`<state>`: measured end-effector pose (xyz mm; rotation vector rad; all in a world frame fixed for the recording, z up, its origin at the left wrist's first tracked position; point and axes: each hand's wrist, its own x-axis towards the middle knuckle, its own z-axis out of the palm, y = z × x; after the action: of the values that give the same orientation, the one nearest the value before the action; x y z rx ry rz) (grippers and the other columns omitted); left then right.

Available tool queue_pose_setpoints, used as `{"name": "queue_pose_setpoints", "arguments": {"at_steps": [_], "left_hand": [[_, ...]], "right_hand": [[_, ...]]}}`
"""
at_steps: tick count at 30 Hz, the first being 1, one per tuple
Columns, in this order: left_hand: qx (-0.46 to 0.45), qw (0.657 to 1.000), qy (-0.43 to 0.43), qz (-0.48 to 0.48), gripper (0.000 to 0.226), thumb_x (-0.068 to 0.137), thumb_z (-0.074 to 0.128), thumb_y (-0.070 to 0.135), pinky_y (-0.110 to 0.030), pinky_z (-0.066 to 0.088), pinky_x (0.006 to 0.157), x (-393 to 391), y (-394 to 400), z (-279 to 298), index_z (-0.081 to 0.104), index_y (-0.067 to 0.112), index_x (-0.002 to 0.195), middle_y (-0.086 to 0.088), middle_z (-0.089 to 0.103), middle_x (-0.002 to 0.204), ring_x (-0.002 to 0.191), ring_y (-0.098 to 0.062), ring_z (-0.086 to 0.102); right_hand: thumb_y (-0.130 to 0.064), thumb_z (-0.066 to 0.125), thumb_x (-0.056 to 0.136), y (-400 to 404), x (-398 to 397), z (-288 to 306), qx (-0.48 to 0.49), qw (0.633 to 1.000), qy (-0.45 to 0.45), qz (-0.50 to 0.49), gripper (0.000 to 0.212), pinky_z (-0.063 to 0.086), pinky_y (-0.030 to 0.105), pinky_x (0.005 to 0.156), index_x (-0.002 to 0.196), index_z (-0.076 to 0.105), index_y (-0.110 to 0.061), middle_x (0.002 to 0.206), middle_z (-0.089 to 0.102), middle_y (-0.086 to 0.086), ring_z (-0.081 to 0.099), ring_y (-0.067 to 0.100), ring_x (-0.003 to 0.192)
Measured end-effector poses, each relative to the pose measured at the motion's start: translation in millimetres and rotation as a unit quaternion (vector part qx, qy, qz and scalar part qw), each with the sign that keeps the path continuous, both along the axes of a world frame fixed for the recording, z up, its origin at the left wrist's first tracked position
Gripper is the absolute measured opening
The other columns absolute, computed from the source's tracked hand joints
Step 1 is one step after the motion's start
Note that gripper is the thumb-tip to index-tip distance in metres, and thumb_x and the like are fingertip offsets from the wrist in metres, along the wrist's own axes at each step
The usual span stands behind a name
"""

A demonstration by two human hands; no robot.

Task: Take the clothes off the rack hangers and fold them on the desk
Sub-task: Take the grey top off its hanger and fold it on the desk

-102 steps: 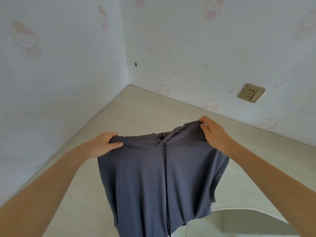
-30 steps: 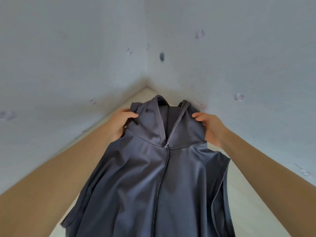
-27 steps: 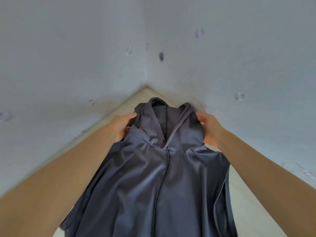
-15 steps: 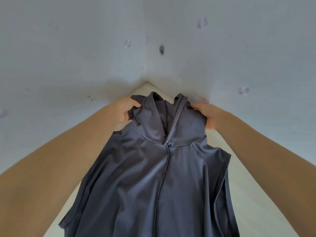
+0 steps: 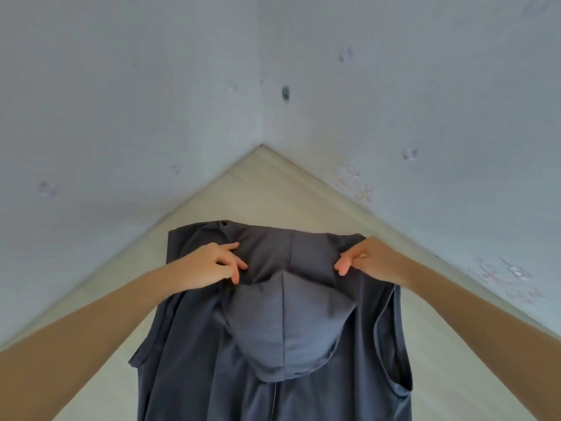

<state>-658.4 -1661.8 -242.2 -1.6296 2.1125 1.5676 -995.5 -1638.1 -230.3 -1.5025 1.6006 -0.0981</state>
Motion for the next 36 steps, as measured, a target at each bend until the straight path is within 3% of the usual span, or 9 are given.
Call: {"name": "queue_pose_setpoints", "arguments": {"at_steps": [3, 4, 7, 11, 19, 27, 29, 33, 36], "left_hand": [[-0.174, 0.984, -0.027, 0.031, 0.004, 0.092, 0.061, 0.024, -0.023, 0.029, 0.103, -9.3, 17.4, -11.3, 0.063, 0.027, 0.089, 0.014, 0.057, 0.125, 0.134, -0.009, 0.04], [-0.216, 0.974, -0.064, 0.016, 0.018, 0.09, 0.063, 0.036, -0.029, 0.031, 0.106, -12.6, 22.2, -13.4, 0.059, 0.028, 0.106, 0.01, 0.048, 0.136, 0.137, -0.015, 0.036], [-0.164, 0.964, -0.2, -0.055, 0.086, 0.08, 0.058, 0.067, -0.061, 0.008, 0.115, -19.7, 30.5, -27.2, 0.016, 0.04, 0.15, 0.006, -0.007, 0.162, 0.148, -0.033, -0.007], [-0.141, 0.95, -0.258, -0.107, 0.112, 0.071, 0.055, 0.08, -0.07, -0.006, 0.11, -22.3, 31.7, -43.8, -0.019, 0.046, 0.147, 0.005, -0.039, 0.153, 0.14, -0.038, -0.032], [-0.203, 0.937, -0.268, -0.093, 0.105, 0.076, 0.053, 0.076, -0.073, -0.003, 0.108, -19.8, -12.2, -56.3, -0.021, 0.048, 0.145, 0.006, -0.037, 0.154, 0.141, -0.037, -0.03], [-0.225, 0.938, -0.249, -0.083, 0.095, 0.082, 0.053, 0.07, -0.07, -0.005, 0.111, -32.1, -40.4, -52.9, -0.009, 0.045, 0.15, 0.007, -0.029, 0.157, 0.145, -0.036, -0.023], [-0.261, 0.93, -0.244, -0.087, 0.086, 0.09, 0.051, 0.06, -0.068, -0.005, 0.112, -40.0, -26.5, -46.9, -0.004, 0.04, 0.152, 0.008, -0.025, 0.159, 0.146, -0.034, -0.022], [-0.346, 0.925, -0.15, -0.051, 0.074, 0.093, 0.049, 0.008, -0.056, 0.002, 0.119, -68.9, 27.7, -31.4, 0.013, 0.027, 0.154, 0.005, 0.007, 0.163, 0.15, -0.021, -0.003], [-0.392, 0.913, -0.079, -0.08, 0.065, 0.09, 0.049, 0.004, -0.052, 0.006, 0.12, -103.6, 68.7, -26.3, 0.03, 0.021, 0.15, 0.004, 0.025, 0.158, 0.15, -0.019, 0.008]], "right_hand": [[-0.012, 0.053, 0.093, 9.5, 7.2, -10.5, -0.08, 0.996, 0.046, 0.004, 0.027, 0.041, 0.025, 0.103, 0.098, 0.074, -0.029, 0.111, 0.069, -0.013, 0.06, 0.007, 0.109], [-0.023, 0.056, 0.094, 13.6, 12.5, -11.6, -0.101, 0.993, 0.052, 0.022, 0.023, 0.037, 0.024, 0.105, 0.114, 0.067, -0.029, 0.123, 0.063, -0.011, 0.054, 0.01, 0.118], [-0.056, 0.056, 0.088, 29.0, 27.0, -18.5, -0.082, 0.984, 0.089, 0.131, 0.064, 0.022, 0.042, 0.115, 0.145, 0.029, -0.043, 0.156, 0.022, -0.003, 0.018, 0.024, 0.144], [-0.077, 0.045, 0.08, 38.4, 34.5, -39.2, -0.092, 0.939, 0.225, 0.244, 0.088, 0.002, 0.054, 0.117, 0.148, -0.004, -0.05, 0.16, -0.02, 0.0, -0.017, 0.035, 0.145], [-0.078, 0.042, 0.08, -8.0, 24.6, -57.6, -0.151, 0.921, 0.258, 0.249, 0.089, -0.004, 0.051, 0.118, 0.148, -0.007, -0.049, 0.159, -0.024, 0.003, -0.02, 0.037, 0.145], [-0.065, 0.046, 0.088, -35.4, 12.8, -51.7, -0.183, 0.932, 0.242, 0.197, 0.081, 0.014, 0.048, 0.118, 0.153, 0.008, -0.035, 0.162, -0.002, 0.008, -0.001, 0.034, 0.148], [-0.056, 0.048, 0.092, -25.9, 8.7, -45.3, -0.206, 0.947, 0.206, 0.136, 0.072, 0.017, 0.044, 0.118, 0.152, 0.022, -0.025, 0.161, 0.011, 0.009, 0.006, 0.03, 0.148], [-0.039, 0.051, 0.097, 4.1, -11.4, -32.6, -0.243, 0.951, 0.191, 0.016, 0.051, 0.03, 0.038, 0.11, 0.137, 0.047, -0.007, 0.145, 0.042, 0.014, 0.035, 0.031, 0.136], [-0.027, 0.052, 0.097, 15.1, -34.6, -20.9, -0.204, 0.955, 0.205, -0.064, 0.04, 0.035, 0.039, 0.103, 0.131, 0.051, -0.005, 0.134, 0.051, 0.018, 0.045, 0.035, 0.124]]}}
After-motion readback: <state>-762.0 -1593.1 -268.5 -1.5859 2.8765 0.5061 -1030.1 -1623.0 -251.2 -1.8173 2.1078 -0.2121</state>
